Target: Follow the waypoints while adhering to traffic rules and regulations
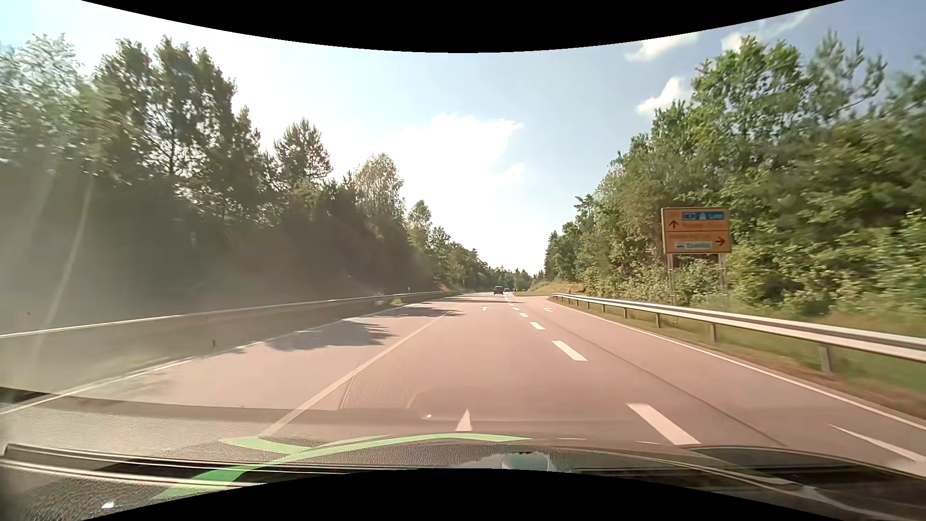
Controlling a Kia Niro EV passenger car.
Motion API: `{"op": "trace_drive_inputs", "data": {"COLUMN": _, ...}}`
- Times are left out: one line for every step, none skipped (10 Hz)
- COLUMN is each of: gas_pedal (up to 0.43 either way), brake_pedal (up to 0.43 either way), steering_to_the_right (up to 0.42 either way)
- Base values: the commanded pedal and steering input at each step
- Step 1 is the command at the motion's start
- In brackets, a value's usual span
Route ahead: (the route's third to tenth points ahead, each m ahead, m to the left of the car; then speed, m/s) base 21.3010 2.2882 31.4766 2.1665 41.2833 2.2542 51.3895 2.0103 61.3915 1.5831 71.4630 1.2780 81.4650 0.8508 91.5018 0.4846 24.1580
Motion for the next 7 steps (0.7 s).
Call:
{"op": "trace_drive_inputs", "data": {"gas_pedal": 0.299, "brake_pedal": 0.000, "steering_to_the_right": 0.001}}
{"op": "trace_drive_inputs", "data": {"gas_pedal": 0.299, "brake_pedal": 0.000, "steering_to_the_right": 0.001}}
{"op": "trace_drive_inputs", "data": {"gas_pedal": 0.311, "brake_pedal": 0.000, "steering_to_the_right": 0.001}}
{"op": "trace_drive_inputs", "data": {"gas_pedal": 0.311, "brake_pedal": 0.000, "steering_to_the_right": 0.001}}
{"op": "trace_drive_inputs", "data": {"gas_pedal": 0.311, "brake_pedal": 0.000, "steering_to_the_right": 0.001}}
{"op": "trace_drive_inputs", "data": {"gas_pedal": 0.311, "brake_pedal": 0.000, "steering_to_the_right": 0.001}}
{"op": "trace_drive_inputs", "data": {"gas_pedal": 0.311, "brake_pedal": 0.000, "steering_to_the_right": 0.001}}
